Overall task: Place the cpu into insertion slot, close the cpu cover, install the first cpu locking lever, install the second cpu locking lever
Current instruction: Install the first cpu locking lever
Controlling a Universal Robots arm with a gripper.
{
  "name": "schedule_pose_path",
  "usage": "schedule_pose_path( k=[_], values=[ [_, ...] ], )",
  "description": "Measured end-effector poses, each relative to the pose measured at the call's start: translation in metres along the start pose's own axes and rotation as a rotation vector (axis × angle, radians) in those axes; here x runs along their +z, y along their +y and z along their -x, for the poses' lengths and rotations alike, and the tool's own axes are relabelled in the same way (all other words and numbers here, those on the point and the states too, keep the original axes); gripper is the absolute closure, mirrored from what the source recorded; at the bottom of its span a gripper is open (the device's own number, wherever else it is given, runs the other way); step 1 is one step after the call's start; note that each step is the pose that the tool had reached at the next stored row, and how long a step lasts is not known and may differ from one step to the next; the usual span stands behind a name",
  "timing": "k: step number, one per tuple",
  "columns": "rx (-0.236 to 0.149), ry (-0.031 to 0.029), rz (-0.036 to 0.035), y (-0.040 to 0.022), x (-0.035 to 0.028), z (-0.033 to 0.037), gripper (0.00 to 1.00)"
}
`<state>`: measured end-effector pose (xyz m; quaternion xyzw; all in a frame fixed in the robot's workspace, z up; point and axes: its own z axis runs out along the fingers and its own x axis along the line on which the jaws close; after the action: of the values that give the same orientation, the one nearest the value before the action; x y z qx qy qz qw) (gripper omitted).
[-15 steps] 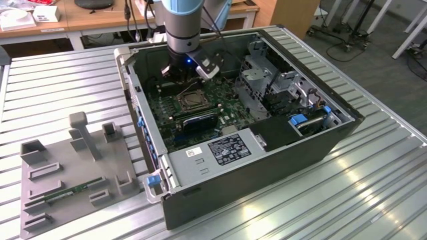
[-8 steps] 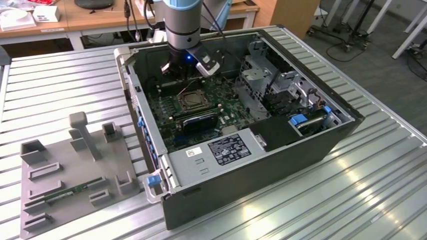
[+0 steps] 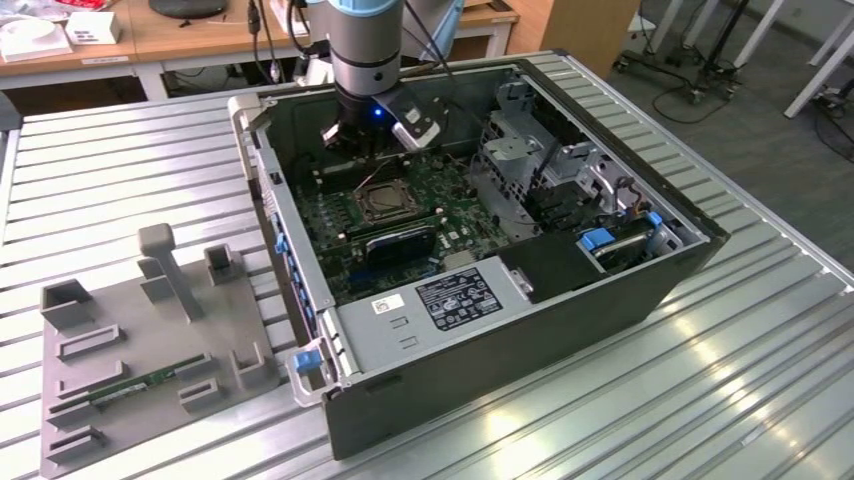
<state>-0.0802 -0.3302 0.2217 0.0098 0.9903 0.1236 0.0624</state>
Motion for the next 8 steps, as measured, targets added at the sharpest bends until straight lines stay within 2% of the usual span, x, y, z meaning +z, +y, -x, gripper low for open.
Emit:
schedule_pose_path(
  k=[8],
  values=[
    [0.000, 0.0000, 0.0000, -0.0006, 0.0012, 0.0011, 0.89]
  ],
)
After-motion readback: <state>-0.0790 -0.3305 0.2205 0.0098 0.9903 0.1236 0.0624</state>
